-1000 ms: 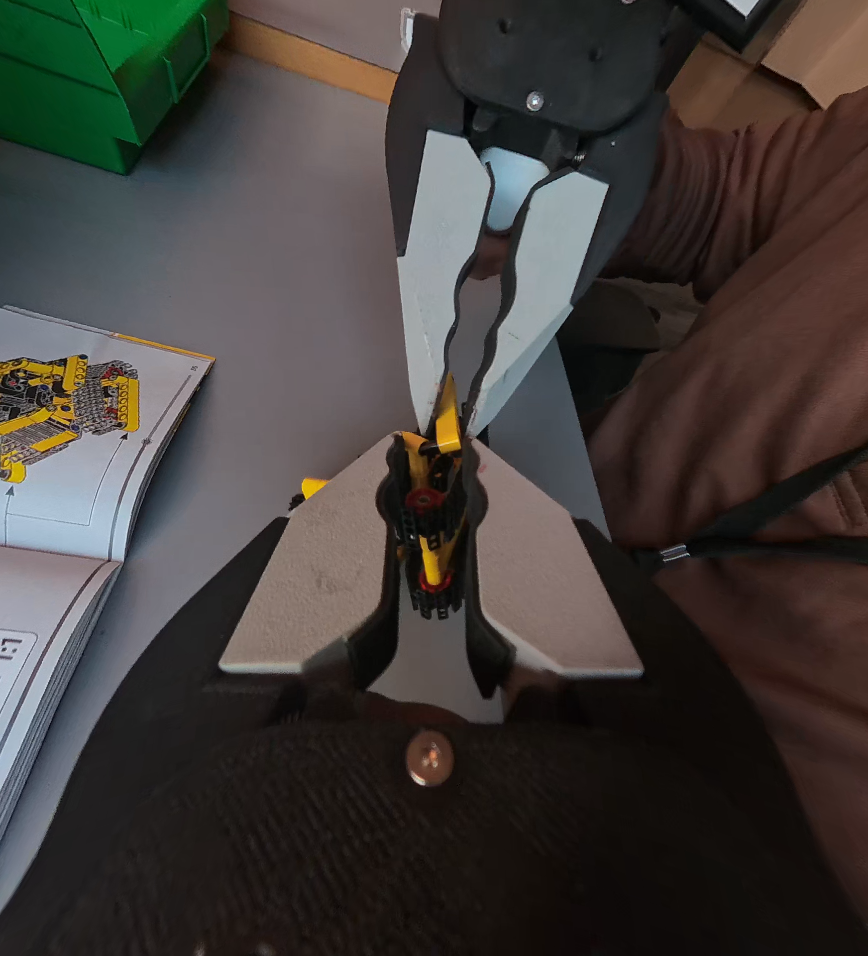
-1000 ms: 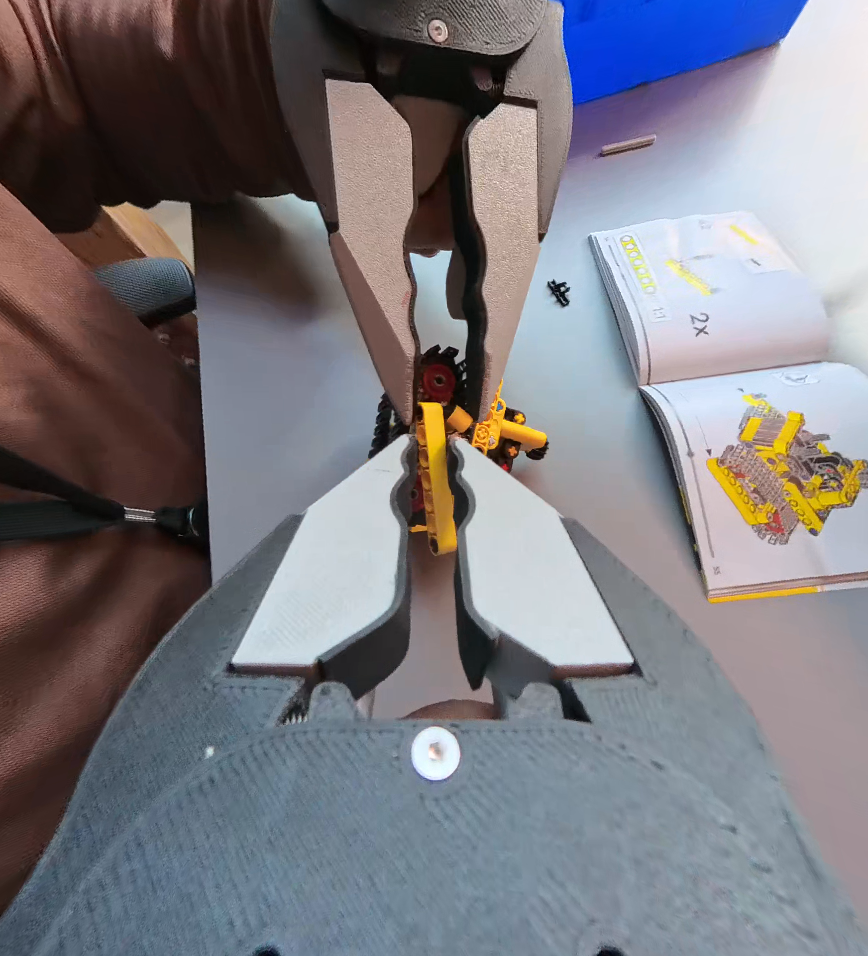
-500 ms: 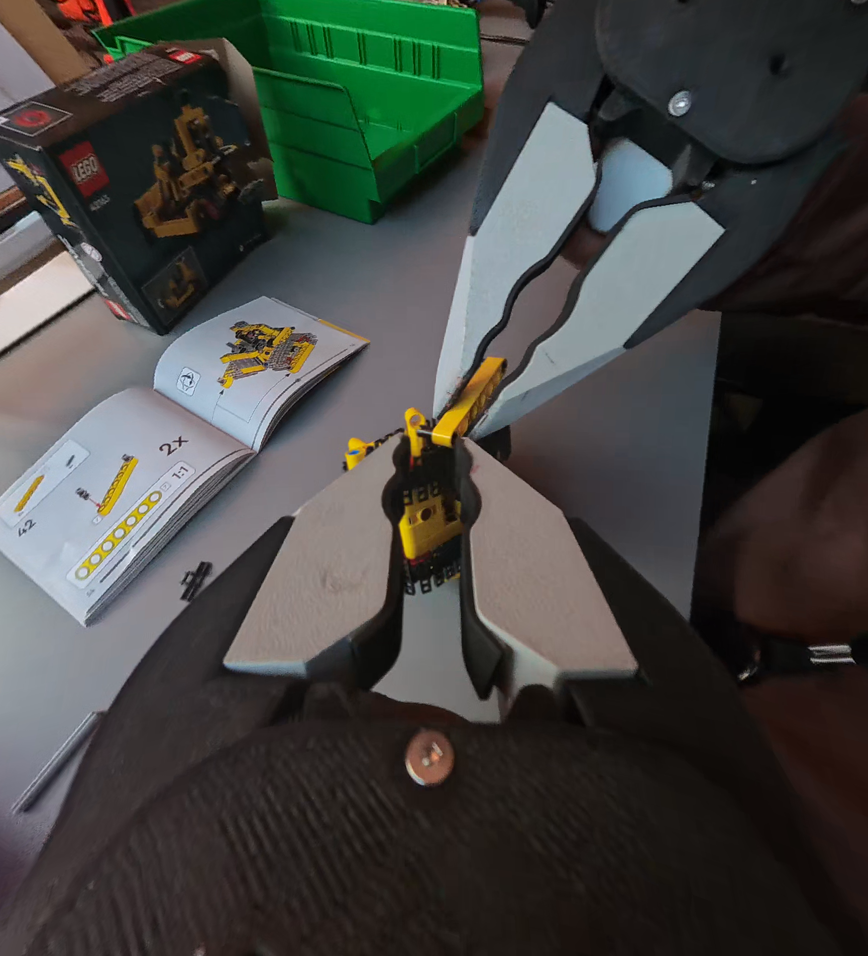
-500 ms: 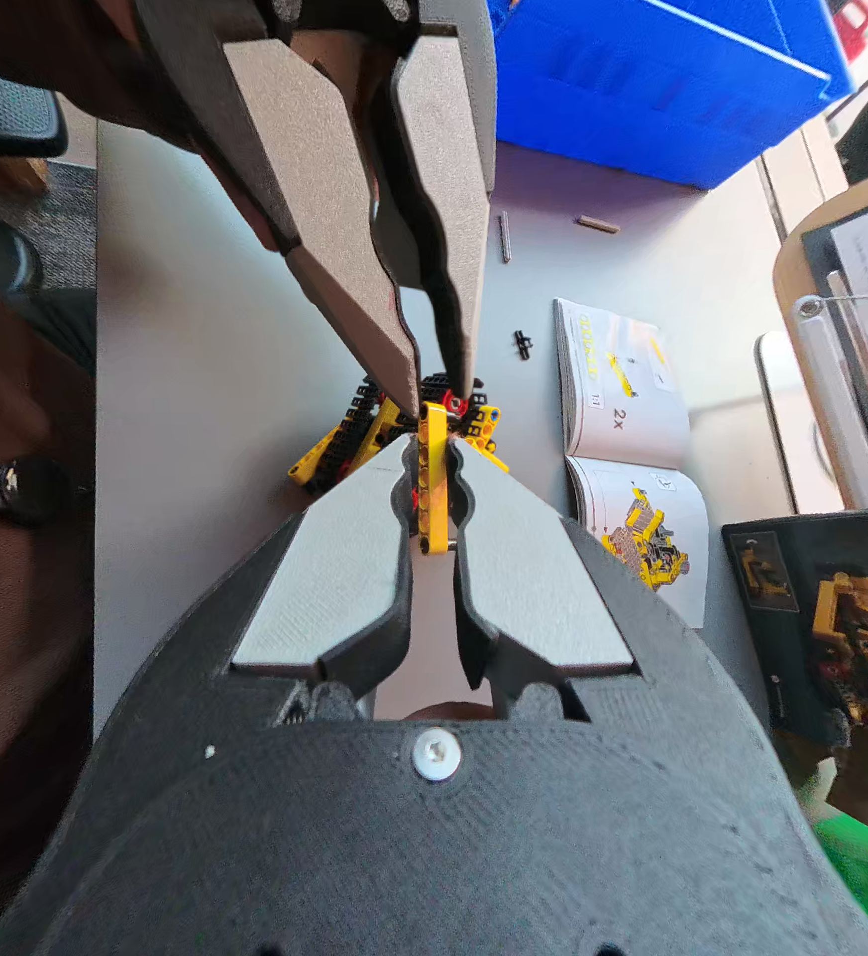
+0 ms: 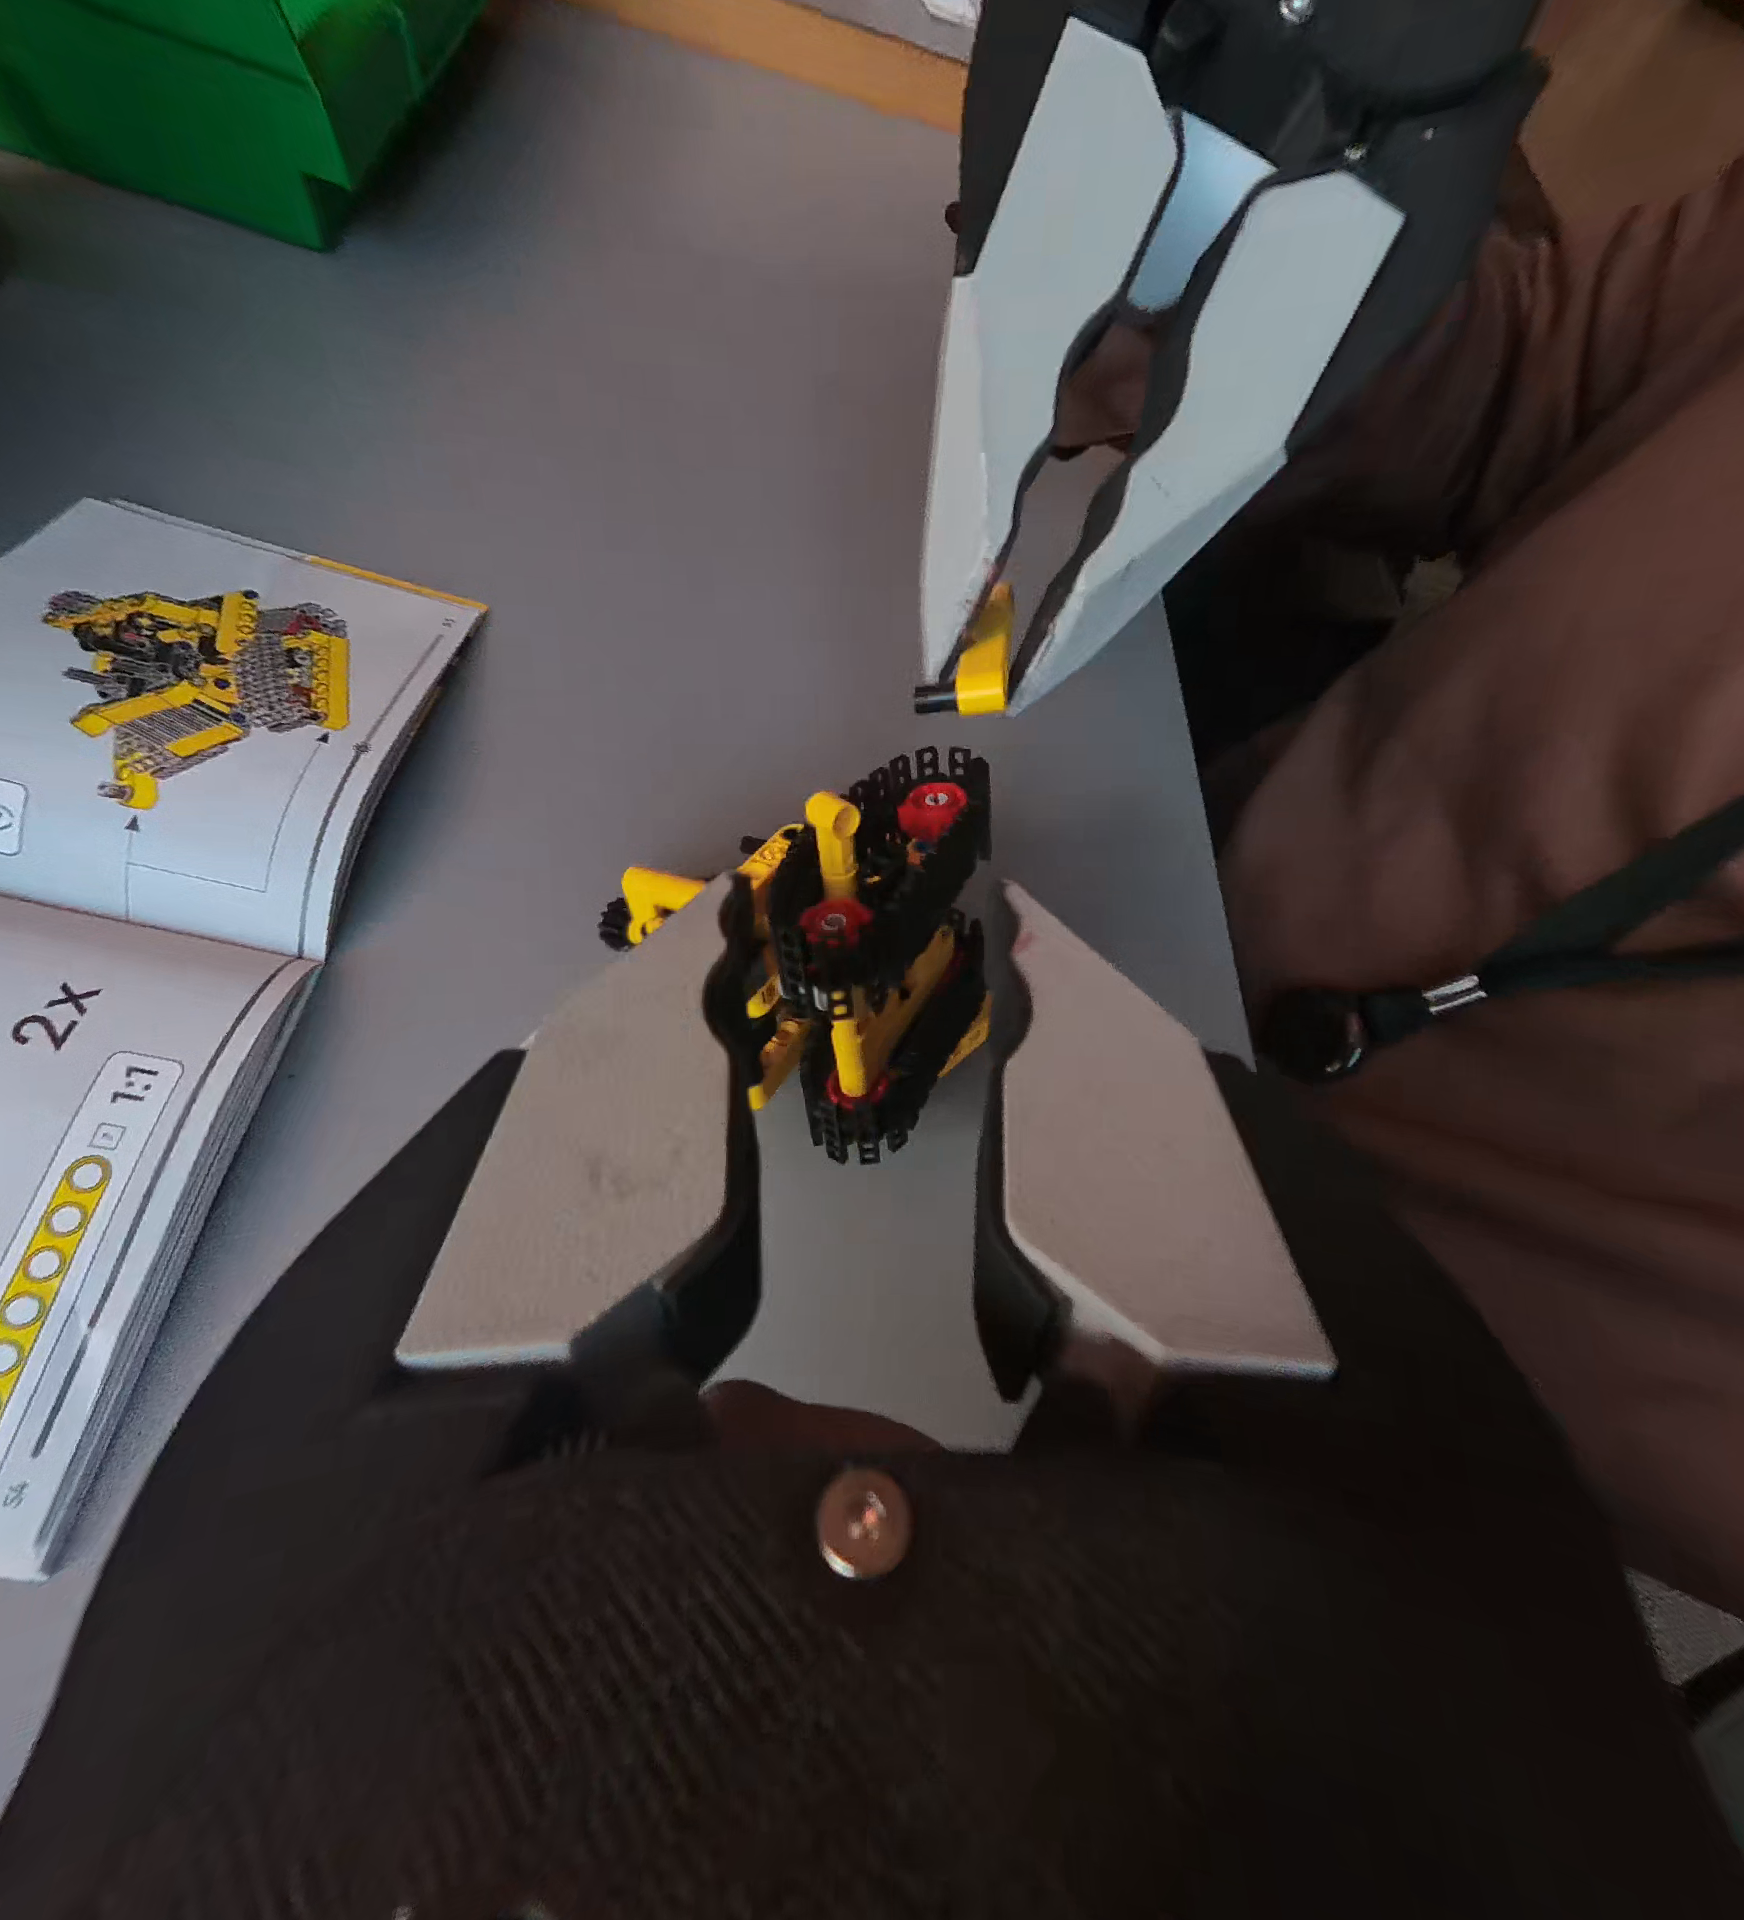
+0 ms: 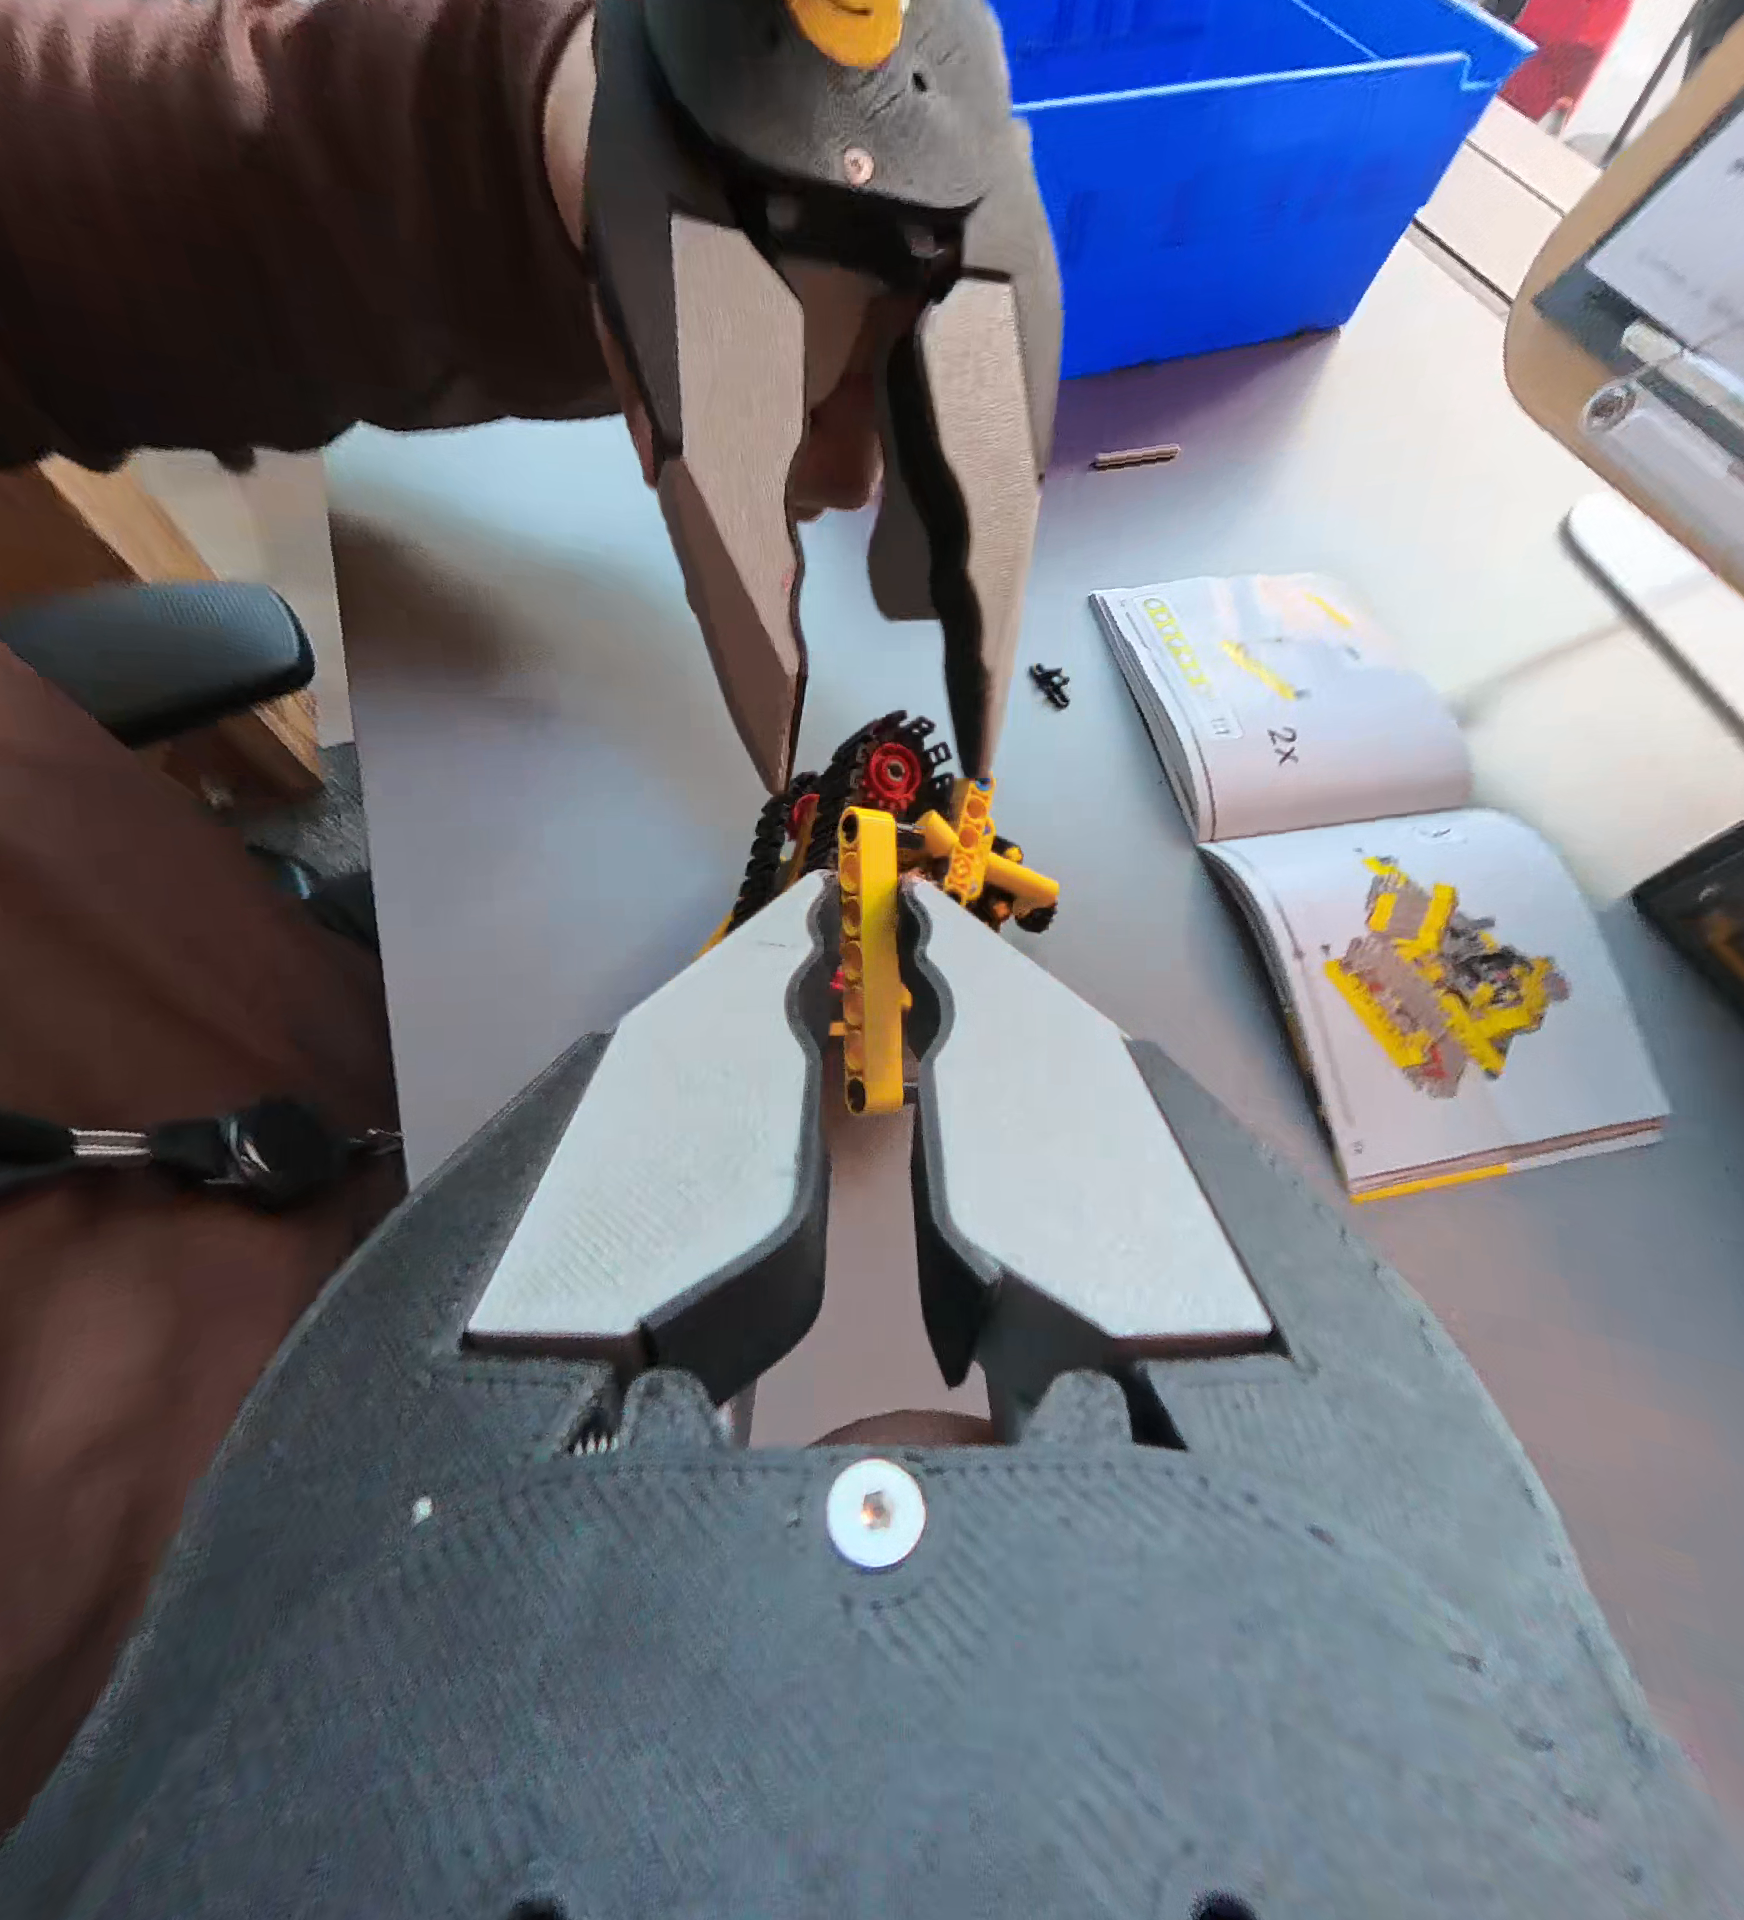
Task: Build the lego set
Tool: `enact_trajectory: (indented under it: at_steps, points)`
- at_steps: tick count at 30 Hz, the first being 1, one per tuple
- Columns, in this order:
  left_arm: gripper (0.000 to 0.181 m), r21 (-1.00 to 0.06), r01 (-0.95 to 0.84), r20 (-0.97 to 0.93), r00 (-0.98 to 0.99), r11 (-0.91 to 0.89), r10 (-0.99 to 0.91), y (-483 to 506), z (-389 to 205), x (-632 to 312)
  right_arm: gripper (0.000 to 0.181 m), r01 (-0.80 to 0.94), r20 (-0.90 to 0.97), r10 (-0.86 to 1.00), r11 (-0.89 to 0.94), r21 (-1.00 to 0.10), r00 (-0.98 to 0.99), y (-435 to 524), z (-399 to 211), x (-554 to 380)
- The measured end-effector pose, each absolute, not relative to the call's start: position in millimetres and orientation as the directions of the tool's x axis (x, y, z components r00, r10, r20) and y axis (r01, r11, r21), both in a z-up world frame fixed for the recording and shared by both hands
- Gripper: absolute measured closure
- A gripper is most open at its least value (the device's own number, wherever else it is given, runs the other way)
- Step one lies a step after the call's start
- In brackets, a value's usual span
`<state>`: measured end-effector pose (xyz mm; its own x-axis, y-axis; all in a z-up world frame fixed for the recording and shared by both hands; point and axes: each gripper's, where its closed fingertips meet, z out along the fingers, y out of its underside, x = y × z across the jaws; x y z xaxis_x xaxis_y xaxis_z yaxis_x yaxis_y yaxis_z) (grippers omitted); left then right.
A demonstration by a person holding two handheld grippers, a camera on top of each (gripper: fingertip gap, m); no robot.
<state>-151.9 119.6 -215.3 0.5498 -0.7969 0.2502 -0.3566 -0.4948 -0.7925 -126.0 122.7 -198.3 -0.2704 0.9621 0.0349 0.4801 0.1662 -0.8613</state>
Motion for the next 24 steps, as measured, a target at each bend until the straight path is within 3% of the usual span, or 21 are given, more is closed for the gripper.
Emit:
enact_trajectory:
  at_steps: [6, 16, 21, 24]
  points:
    - [0.155, -0.798, -0.335, 0.151, 0.694, -0.501, -0.704, 122.6, -227.9, -153.7, 0.174, 0.489, -0.084, 0.968, 0.043, -0.871, -0.235, 127.3, -209.0, -114.8]
    - [0.155, -0.883, -0.026, 0.112, 0.958, -0.469, -0.265, 114.6, -225.8, -143.6, 0.174, 0.488, 0.058, 0.943, 0.220, -0.845, -0.326, 116.3, -205.5, -130.0]
    - [0.134, -0.905, -0.082, 0.092, 0.921, -0.418, -0.379, 97.8, -199.2, -127.6, 0.174, 0.495, 0.105, 0.912, 0.308, -0.813, -0.397, 111.1, -208.2, -126.3]
    - [0.135, -0.905, -0.101, 0.168, 0.808, -0.413, -0.565, 91.1, -179.2, -121.5, 0.174, 0.513, 0.120, 0.907, 0.333, -0.791, -0.405, 113.3, -206.5, -121.9]
